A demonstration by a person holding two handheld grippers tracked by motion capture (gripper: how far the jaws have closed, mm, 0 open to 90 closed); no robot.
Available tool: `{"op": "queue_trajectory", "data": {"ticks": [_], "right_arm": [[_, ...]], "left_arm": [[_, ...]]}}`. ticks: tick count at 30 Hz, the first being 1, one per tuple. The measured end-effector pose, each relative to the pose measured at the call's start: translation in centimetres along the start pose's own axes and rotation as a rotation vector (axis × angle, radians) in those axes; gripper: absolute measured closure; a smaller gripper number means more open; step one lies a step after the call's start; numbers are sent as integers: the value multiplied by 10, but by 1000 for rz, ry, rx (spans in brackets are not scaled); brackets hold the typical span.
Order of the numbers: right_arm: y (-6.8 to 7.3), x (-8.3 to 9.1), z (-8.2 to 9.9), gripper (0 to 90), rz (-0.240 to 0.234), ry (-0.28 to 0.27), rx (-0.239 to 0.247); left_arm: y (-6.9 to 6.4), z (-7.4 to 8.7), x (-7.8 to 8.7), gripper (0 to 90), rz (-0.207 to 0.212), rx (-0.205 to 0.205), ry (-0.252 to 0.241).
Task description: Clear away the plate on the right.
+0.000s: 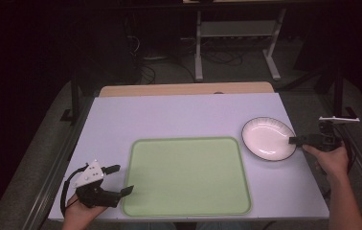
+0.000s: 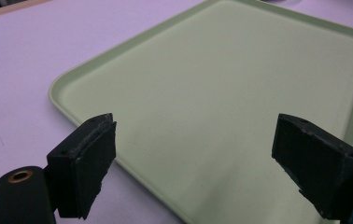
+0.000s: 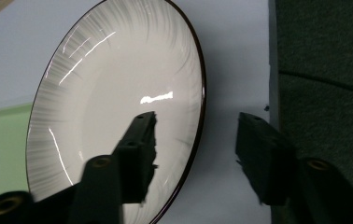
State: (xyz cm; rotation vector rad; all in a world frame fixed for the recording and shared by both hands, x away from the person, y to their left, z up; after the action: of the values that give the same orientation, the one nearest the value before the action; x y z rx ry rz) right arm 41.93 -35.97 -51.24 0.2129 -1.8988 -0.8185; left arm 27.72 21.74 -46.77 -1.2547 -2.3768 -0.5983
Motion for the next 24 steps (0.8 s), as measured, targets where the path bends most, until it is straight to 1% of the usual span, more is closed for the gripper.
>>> {"op": "queue_trajectory", "data": {"ticks": [6, 9, 14, 19, 23, 24], "right_arm": [[-1, -4, -2, 623, 10, 18, -53], [1, -5, -2, 678, -1, 28, -77], [3, -8, -1, 758, 2, 40, -89], [2, -10, -1, 809, 22, 42, -99], [2, -11, 0, 815, 7, 41, -127], [1, -11, 0, 815, 5, 40, -126]], "left_arm": [[0, 0, 0, 137, 0, 0, -1], [0, 0, 0, 138, 1, -2, 0], [0, 0, 0, 138, 0, -6, 3], [1, 0, 0, 138, -1, -5, 2], [0, 0, 0, 138, 0, -8, 2], [0, 0, 0, 138, -1, -7, 2]]}}
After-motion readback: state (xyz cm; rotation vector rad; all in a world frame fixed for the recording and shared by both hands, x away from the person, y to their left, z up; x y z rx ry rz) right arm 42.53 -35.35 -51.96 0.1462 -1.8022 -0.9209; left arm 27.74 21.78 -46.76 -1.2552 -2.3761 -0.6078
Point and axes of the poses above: each handheld gripper's, and its own axes: x roughly backward along the jaws, z roughly out of its underside, y roughly to its left, the point moved 10 cm from there along -x, roughly forward along the jaws, and after that the axes turned 15 degrees about -x, right-handed, at the moved point
